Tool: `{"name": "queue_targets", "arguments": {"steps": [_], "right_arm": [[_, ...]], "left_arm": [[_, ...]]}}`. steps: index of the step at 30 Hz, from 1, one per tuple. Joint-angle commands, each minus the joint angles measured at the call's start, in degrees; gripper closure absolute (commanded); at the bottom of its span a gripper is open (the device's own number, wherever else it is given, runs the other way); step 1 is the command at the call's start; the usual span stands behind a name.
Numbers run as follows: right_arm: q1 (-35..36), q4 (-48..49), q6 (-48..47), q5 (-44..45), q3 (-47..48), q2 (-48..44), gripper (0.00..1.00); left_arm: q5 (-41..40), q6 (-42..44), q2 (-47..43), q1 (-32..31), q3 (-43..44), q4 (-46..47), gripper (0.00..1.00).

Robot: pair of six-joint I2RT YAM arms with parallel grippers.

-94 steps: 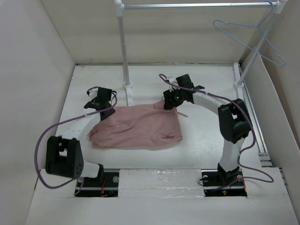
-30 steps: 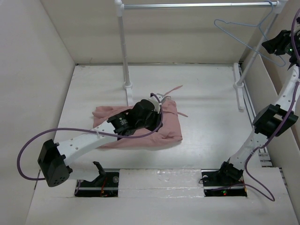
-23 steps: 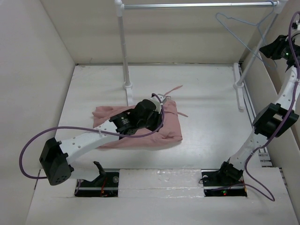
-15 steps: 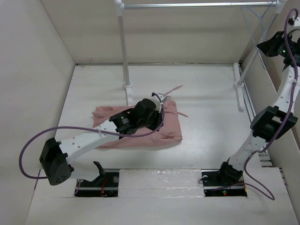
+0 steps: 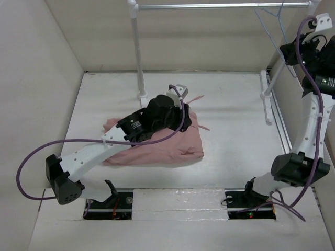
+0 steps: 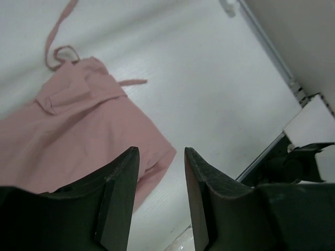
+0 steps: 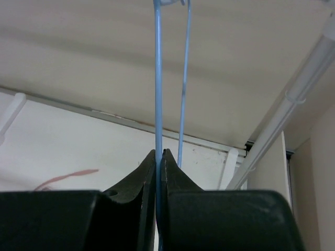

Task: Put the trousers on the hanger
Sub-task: Pick up the hanger from the clothesline, then place the trousers on the hanger.

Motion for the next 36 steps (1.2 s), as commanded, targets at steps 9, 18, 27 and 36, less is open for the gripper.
{"name": "queue_targets", "arguments": {"steps": [9, 18, 27, 36], "right_arm": [[1.76, 10.34, -1.92, 6.65, -23.53, -15.71, 1.0], [9.75, 7.37, -1.13, 12.01, -45.69, -33.37, 1.0], [18.46, -3.18, -5.43, 21.15, -58.8, -46.83, 1.0], [24.69, -5.29, -5.17, 23.35, -62.76, -49.64, 1.0]], "left_arm": [[6.76, -1.44, 5.1, -0.1, 16.74, 0.14, 0.6], [10.01, -7.5, 17.13, -2.03, 33.0, 1.82, 0.54], [6.69, -11.73, 29.7, -3.35, 40.47, 2.53, 0.53], [-3.59, -12.51, 37.81, -5.2, 47.16, 0.24, 0.52]]}}
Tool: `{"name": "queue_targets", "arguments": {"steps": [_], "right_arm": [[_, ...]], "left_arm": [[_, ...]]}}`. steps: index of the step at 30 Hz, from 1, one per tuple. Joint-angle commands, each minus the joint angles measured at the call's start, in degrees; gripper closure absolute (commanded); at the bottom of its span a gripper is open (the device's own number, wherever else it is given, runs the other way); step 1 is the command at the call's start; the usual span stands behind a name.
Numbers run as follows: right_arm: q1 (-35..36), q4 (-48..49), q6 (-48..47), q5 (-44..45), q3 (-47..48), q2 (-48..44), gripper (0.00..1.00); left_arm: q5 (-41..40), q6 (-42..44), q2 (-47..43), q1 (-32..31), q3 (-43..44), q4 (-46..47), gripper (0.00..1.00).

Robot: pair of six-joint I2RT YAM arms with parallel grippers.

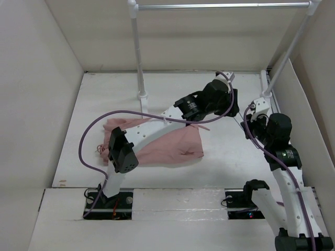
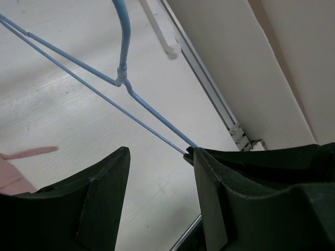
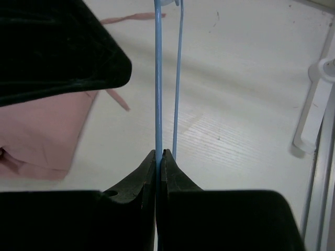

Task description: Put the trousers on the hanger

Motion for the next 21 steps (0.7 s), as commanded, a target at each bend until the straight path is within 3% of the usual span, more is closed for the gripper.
{"name": "queue_targets", "arguments": {"steps": [1, 10, 21], "right_arm": [[1.97, 0.39, -0.63, 1.91, -0.42, -1.38, 1.0], [7.59, 0.03, 0.69, 4.89, -0.6, -1.56, 1.0], [14.27, -0.93, 2.63, 13.32, 0.8, -1.21, 1.0]], "left_arm": [[-5.96, -1.32, -1.3, -0.11, 3.19, 1.16, 0.52], [-12.64, -0.45, 0.72, -0.63, 3.18, 1.6, 0.52], [-19.51, 0.26, 5.38, -0.63, 8.28, -0.95, 0.62]]}}
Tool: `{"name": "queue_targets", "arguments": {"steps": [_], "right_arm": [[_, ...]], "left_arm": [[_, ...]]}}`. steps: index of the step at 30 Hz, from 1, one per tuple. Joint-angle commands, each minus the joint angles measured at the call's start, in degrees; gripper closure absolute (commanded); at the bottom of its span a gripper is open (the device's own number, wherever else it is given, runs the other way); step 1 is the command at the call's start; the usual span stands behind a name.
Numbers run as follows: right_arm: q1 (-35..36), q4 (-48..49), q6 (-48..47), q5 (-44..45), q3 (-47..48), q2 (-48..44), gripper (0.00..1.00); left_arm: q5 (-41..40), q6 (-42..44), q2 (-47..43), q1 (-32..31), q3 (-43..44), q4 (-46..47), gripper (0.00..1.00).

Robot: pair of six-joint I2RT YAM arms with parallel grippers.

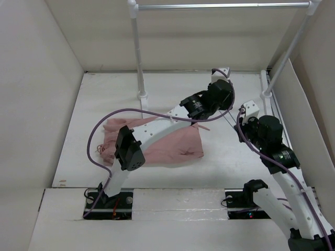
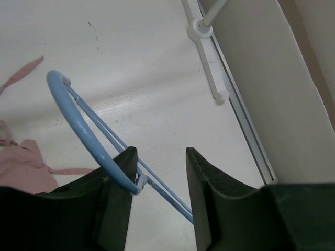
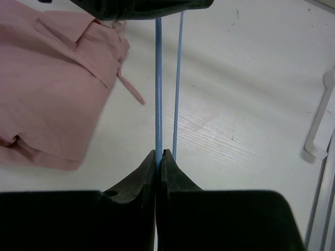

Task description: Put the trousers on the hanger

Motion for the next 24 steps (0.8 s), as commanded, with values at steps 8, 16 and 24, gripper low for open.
{"name": "queue_targets", "arguments": {"steps": [8, 16, 24], "right_arm": [[5.89, -0.81, 2.74, 12.78, 2.12, 1.11, 1.0], [7.47, -1.94, 3.1, 11.39, 2.91, 1.11, 0.48], [6.16, -8.19, 1.69, -0.37, 7.21, 1.64, 0.4]], "left_arm": [[-0.88, 0.26, 0.34, -0.2, 3.57, -1.04, 0.98], [1.23, -3.52, -5.27, -0.2, -8.0, 2.99, 1.0], [4.4, -11.6, -11.7, -0.2, -22.17, 11.87, 1.0]]}}
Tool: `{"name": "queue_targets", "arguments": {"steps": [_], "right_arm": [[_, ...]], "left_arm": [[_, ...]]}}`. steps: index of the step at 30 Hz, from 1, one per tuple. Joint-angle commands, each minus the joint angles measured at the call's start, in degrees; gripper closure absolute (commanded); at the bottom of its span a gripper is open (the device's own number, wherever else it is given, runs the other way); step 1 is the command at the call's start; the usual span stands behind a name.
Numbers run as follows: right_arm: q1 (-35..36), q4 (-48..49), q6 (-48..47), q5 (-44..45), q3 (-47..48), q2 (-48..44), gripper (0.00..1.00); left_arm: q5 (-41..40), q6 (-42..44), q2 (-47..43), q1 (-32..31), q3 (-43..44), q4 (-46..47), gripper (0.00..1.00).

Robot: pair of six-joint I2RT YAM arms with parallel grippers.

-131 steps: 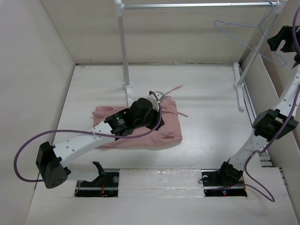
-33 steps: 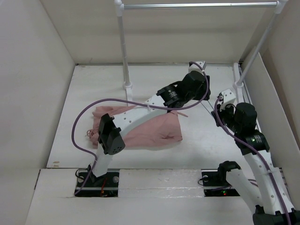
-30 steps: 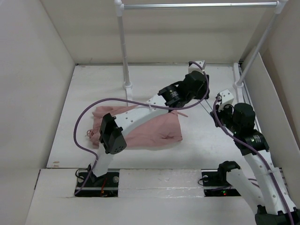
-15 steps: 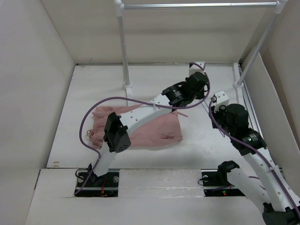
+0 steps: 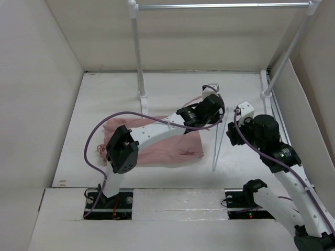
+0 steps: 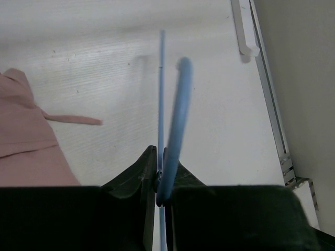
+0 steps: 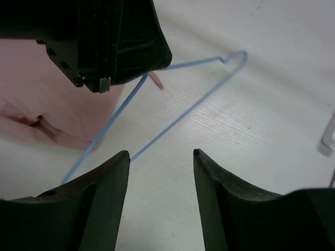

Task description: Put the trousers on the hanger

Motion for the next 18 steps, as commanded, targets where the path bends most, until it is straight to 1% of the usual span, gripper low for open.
{"name": "queue_targets", "arguments": {"steps": [1, 2, 3, 4, 5, 6, 7, 8, 9, 11, 12, 13, 14, 15, 17, 18], "right_arm": [[-1.34, -1.53, -0.76, -7.05, 3.81, -0.33, 0.43], [-1.87, -1.62, -0.76, -8.2, 3.81, -0.15, 0.47], [-3.53, -2.49, -0.93, -11.34, 5.03, -0.24, 0.62], [-3.55, -2.5, -0.93, -11.37, 5.04, -0.24, 0.63], [-4.07, -2.32, -1.28, -12.24, 5.13, -0.32, 0.68], [-4.07, -1.54, -1.63, -13.82, 4.61, -0.5, 0.78], [-4.94, -0.75, -1.9, -14.44, 3.91, -0.41, 0.85], [-5.74, -0.04, -2.34, -15.49, 2.94, -0.15, 0.9], [-5.74, 2.05, -2.34, -18.64, 1.97, 1.16, 0.95], [-6.45, 4.96, -2.25, -22.95, -1.45, 2.92, 0.96], [-6.97, 8.37, -1.82, -26.11, -2.51, 3.71, 0.96], [-6.97, 12.84, -1.64, -28.92, -4.69, 6.33, 0.95], [-6.97, 12.88, -1.29, -28.95, -5.85, 6.35, 0.95], [-6.97, 16.89, -0.42, -31.74, -6.99, 7.22, 0.94], [-6.97, 20.77, 1.08, -34.91, -9.45, 10.82, 0.92], [-6.97, 23.06, 1.17, -36.49, -9.9, 11.97, 0.9]], "left_arm": [[1.3, -4.88, -8.02, -0.33, -5.82, 6.89, 1.0], [1.64, -5.32, -8.91, -0.33, -7.6, 10.03, 1.0], [2.6, -6.45, -11.18, -0.33, -12.57, 13.2, 1.0], [2.61, -6.46, -11.21, -0.33, -12.62, 13.23, 1.0], [2.0, -6.81, -11.73, -0.33, -13.67, 14.1, 1.0], [1.56, -6.99, -12.17, -0.33, -14.55, 14.11, 1.0], [0.95, -7.25, -12.69, -0.33, -15.95, 14.11, 1.0], [-0.8, -8.47, -13.05, -0.33, -16.83, 14.11, 1.0], [-1.68, -9.27, -13.49, -0.85, -17.89, 14.11, 1.0], [-3.7, -12.68, -15.24, -0.86, -22.01, 17.18, 1.0], [-4.41, -14.01, -15.77, -0.86, -23.51, 17.88, 1.0], [-6.77, -16.81, -16.73, -1.47, -26.57, 18.32, 1.0], [-8.44, -18.05, -16.74, -1.47, -26.6, 18.24, 1.0], [-10.11, -19.11, -16.74, -2.08, -27.03, 17.89, 1.0], [-13.71, -20.52, -15.87, -2.09, -27.65, 16.66, 1.0], [-14.78, -22.18, -15.52, -2.09, -27.83, 16.31, 1.0]]}}
